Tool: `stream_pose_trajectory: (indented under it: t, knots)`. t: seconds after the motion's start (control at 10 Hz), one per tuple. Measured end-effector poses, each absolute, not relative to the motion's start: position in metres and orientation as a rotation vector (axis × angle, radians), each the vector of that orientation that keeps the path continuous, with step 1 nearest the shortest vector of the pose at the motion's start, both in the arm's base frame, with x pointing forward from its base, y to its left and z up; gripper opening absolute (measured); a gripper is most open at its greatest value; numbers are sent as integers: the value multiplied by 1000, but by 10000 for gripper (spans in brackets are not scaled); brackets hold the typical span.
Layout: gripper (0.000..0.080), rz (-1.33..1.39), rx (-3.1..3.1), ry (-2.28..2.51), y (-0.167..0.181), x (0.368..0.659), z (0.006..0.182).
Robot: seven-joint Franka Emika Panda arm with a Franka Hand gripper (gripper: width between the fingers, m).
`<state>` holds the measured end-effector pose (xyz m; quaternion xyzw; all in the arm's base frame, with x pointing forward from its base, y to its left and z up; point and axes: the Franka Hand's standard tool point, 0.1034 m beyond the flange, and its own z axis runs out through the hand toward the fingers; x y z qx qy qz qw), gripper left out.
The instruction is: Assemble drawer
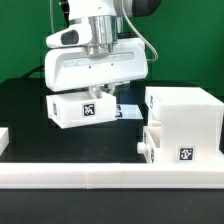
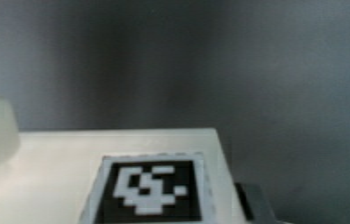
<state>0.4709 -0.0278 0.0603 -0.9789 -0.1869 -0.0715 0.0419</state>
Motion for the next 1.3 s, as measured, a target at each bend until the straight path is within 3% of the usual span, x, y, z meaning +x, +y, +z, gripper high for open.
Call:
stream_pose_trajectory:
  t: [0.2, 0.7, 1.3]
  knots:
    - [42, -226, -2955, -792, -28, 471, 59]
    - [42, -220, -2707, -1507, -19, 502, 63]
    - [42, -187, -2321, -2115, -23, 505, 59]
